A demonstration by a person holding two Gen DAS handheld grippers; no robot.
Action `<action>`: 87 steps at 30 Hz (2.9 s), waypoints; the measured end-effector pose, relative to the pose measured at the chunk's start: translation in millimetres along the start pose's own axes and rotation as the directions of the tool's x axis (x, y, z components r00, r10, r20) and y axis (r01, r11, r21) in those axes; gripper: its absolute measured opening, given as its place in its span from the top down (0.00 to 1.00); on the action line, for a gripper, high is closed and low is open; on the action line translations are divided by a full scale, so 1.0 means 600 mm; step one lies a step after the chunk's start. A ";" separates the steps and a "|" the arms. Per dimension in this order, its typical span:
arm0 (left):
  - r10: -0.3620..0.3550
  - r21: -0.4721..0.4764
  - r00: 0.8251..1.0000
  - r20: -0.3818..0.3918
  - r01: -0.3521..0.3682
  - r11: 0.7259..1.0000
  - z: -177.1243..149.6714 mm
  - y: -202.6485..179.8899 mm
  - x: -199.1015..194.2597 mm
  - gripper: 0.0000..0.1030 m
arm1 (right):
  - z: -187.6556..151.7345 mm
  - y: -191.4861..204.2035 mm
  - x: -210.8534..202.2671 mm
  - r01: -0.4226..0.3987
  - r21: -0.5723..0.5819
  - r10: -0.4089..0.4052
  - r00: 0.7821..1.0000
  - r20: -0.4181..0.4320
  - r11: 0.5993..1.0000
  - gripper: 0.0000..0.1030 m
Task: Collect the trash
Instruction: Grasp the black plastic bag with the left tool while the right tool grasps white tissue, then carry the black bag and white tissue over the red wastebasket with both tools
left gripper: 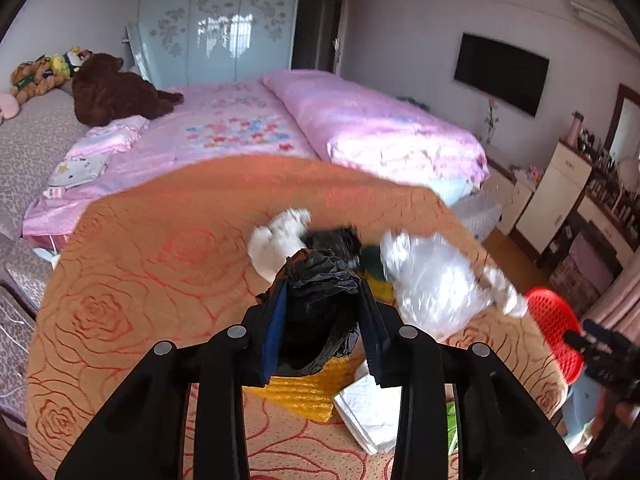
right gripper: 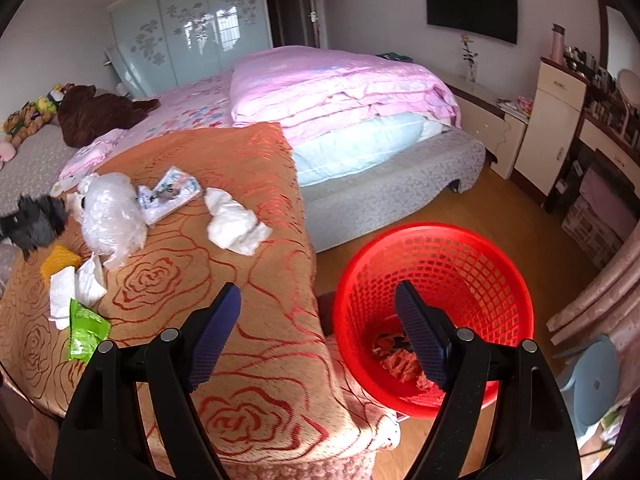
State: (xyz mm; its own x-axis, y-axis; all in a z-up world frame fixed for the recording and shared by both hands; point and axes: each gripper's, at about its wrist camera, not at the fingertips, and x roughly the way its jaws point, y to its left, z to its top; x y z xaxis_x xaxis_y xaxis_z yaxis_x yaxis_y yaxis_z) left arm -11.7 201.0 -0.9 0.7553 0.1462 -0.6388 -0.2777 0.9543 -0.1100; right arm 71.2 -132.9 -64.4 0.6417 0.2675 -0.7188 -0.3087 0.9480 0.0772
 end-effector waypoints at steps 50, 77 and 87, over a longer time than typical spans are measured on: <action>-0.035 -0.003 0.995 0.091 0.035 0.999 0.021 -0.028 -0.051 0.69 | 0.087 0.076 -0.004 -0.090 -0.102 0.098 0.992 0.081 0.991 0.68; -0.217 0.196 0.976 0.008 0.211 0.958 0.024 -0.222 0.001 0.69 | 0.097 -0.045 -0.080 0.043 0.014 -0.045 0.985 0.165 0.999 0.68; -0.290 0.295 0.956 -0.040 0.288 0.911 0.017 -0.324 0.022 0.68 | 0.085 -0.117 -0.098 0.109 0.076 -0.120 0.979 0.163 0.991 0.68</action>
State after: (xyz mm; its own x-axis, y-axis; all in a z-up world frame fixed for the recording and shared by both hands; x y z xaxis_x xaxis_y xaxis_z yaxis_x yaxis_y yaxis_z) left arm 58.3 20.3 19.5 0.7792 -0.1473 -0.6092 0.1402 0.9883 -0.0595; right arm 91.3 -206.0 7.8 0.7802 0.1761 -0.6003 -0.1825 0.9819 0.0509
